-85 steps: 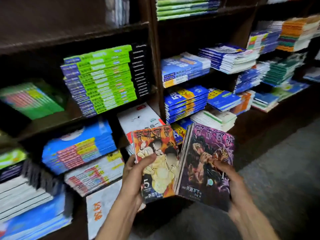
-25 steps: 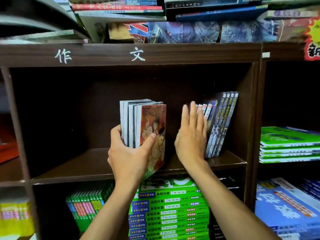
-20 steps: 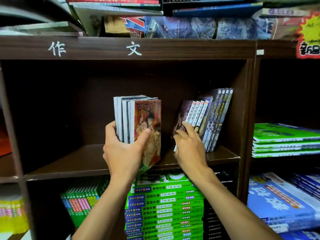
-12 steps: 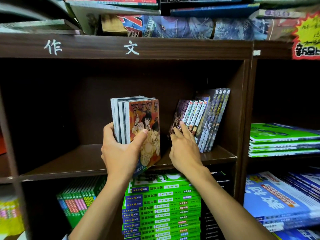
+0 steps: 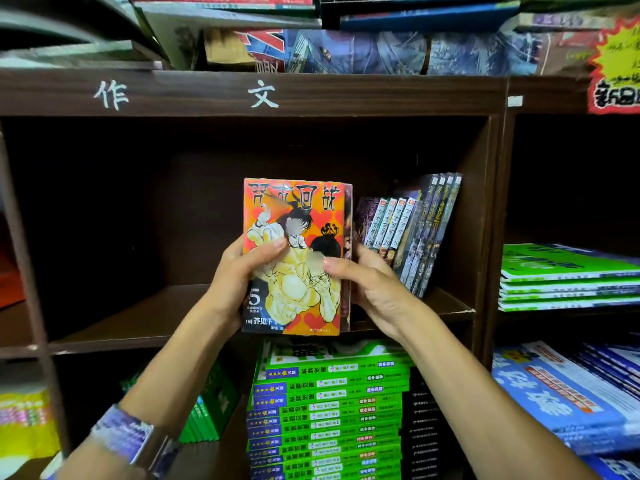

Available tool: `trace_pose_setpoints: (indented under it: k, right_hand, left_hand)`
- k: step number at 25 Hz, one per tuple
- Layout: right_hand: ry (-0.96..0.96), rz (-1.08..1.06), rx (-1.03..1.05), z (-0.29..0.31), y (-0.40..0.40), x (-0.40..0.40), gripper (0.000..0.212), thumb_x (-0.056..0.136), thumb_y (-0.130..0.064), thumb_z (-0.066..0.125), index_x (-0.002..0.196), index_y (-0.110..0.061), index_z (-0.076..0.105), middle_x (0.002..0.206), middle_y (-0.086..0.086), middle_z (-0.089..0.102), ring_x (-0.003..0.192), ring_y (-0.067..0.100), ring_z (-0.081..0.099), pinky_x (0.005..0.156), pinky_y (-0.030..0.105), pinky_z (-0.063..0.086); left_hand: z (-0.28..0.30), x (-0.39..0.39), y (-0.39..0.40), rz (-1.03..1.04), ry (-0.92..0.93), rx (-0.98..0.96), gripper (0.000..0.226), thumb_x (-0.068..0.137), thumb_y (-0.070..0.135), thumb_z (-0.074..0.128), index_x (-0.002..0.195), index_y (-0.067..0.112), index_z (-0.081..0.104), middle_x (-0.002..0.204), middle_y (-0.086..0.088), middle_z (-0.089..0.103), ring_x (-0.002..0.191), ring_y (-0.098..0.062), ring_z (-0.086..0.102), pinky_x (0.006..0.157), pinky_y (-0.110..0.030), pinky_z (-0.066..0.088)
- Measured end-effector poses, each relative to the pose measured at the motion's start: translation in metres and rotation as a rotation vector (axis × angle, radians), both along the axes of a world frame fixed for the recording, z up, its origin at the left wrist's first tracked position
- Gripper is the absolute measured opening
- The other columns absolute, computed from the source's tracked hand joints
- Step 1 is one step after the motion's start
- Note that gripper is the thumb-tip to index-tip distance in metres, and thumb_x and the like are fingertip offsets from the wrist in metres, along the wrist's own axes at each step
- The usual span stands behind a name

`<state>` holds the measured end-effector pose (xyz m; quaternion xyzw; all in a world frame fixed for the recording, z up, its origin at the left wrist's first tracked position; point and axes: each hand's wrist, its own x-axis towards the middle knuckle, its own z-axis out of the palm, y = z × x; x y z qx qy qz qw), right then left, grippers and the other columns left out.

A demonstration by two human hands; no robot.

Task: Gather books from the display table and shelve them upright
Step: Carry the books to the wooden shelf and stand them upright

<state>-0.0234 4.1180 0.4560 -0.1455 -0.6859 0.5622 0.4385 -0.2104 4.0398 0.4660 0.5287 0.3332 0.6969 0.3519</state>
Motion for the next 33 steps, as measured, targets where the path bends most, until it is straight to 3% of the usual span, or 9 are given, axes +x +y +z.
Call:
trace_pose_setpoints:
  k: [4, 8, 10, 12, 15, 20, 24, 28, 33]
  right_hand:
    - [0.112, -0.231, 0.000, -0.001, -0.005, -0.016, 0.056, 0.058, -0.033, 0.087, 0.108, -0.020, 0.067, 0.099, 0.000, 0.081, 0.090, 0.017, 0.077, 0.078, 0.034, 0.061]
    - [0.114, -0.632, -0.004, 0.000, -0.008, -0.038, 0.076, 0.063, -0.046, 0.083, 0.128, -0.020, 0.051, 0.128, 0.004, 0.067, 0.112, 0.023, 0.065, 0.097, 0.040, 0.052]
    - [0.010, -0.782, -0.025, 0.001, -0.005, -0.045, 0.091, 0.071, -0.051, 0.079, 0.143, -0.016, 0.037, 0.146, 0.007, 0.053, 0.126, 0.028, 0.054, 0.104, 0.038, 0.044]
    - [-0.063, -0.880, -0.003, -0.002, 0.001, -0.052, 0.092, 0.074, -0.052, 0.077, 0.144, -0.011, 0.033, 0.145, 0.011, 0.052, 0.130, 0.031, 0.051, 0.103, 0.036, 0.041]
    - [-0.095, -0.934, 0.017, -0.006, 0.007, -0.061, 0.088, 0.077, -0.051, 0.074, 0.142, -0.009, 0.034, 0.143, 0.014, 0.052, 0.130, 0.035, 0.051, 0.104, 0.042, 0.043]
    - [-0.219, -0.983, 0.186, -0.016, 0.007, -0.062, 0.083, 0.089, -0.049, 0.065, 0.150, -0.005, 0.029, 0.150, 0.017, 0.046, 0.134, 0.035, 0.046, 0.106, 0.042, 0.038]
    - [-0.284, -1.048, 0.323, -0.029, 0.007, -0.036, 0.048, 0.098, -0.039, 0.055, 0.136, -0.011, 0.045, 0.133, 0.014, 0.059, 0.121, 0.036, 0.056, 0.096, 0.044, 0.043]
    - [-0.433, -1.068, 0.454, -0.033, 0.009, -0.012, 0.016, 0.098, -0.034, 0.057, 0.094, -0.020, 0.050, 0.091, 0.010, 0.071, 0.087, 0.037, 0.065, 0.070, 0.041, 0.048]
    - [-0.622, -1.063, 0.554, -0.015, 0.023, -0.014, 0.018, 0.098, -0.032, 0.059, 0.095, -0.015, 0.057, 0.096, 0.011, 0.072, 0.095, 0.034, 0.062, 0.068, 0.036, 0.038]
  left_hand:
    - [0.005, -0.003, 0.009, 0.102, 0.119, -0.065, 0.035, 0.082, 0.036, 0.076, 0.107, 0.011, 0.074, 0.106, -0.014, 0.077, 0.095, -0.035, 0.075, 0.071, -0.036, 0.061]
    - [-0.011, 0.000, 0.017, 0.812, 0.659, 0.153, 0.042, 0.080, 0.038, 0.075, 0.119, 0.030, 0.065, 0.115, 0.009, 0.067, 0.105, -0.011, 0.064, 0.090, -0.028, 0.050]
    - [-0.026, 0.013, 0.016, 0.698, 0.843, 0.131, 0.065, 0.071, 0.039, 0.074, 0.133, 0.031, 0.056, 0.123, 0.009, 0.060, 0.113, -0.012, 0.060, 0.098, -0.029, 0.046]
    - [-0.039, 0.026, 0.018, 0.504, 0.931, 0.005, 0.089, 0.063, 0.051, 0.072, 0.145, 0.033, 0.043, 0.135, 0.010, 0.056, 0.122, -0.009, 0.055, 0.102, -0.027, 0.042]
    - [-0.041, 0.031, 0.029, 0.480, 1.058, -0.130, 0.105, 0.056, 0.060, 0.067, 0.151, 0.044, 0.024, 0.147, 0.016, 0.053, 0.131, -0.009, 0.052, 0.100, -0.030, 0.044]
    - [-0.033, 0.024, 0.045, 0.454, 0.975, -0.201, 0.087, 0.069, 0.035, 0.059, 0.150, 0.045, 0.027, 0.137, 0.009, 0.064, 0.130, -0.021, 0.057, 0.107, -0.039, 0.046]
    - [-0.030, 0.016, 0.058, 0.454, 1.005, -0.179, 0.077, 0.081, 0.026, 0.076, 0.146, 0.045, 0.039, 0.136, 0.011, 0.064, 0.130, -0.016, 0.056, 0.113, -0.036, 0.040]
    - [-0.027, 0.016, 0.062, 0.597, 1.069, -0.153, 0.069, 0.076, 0.032, 0.082, 0.135, 0.049, 0.052, 0.131, 0.013, 0.068, 0.118, -0.015, 0.064, 0.089, -0.019, 0.039]
    - [-0.016, 0.027, 0.075, 0.620, 1.214, -0.232, 0.059, 0.083, 0.029, 0.075, 0.135, 0.032, 0.049, 0.126, -0.002, 0.069, 0.117, -0.030, 0.062, 0.087, -0.033, 0.044]
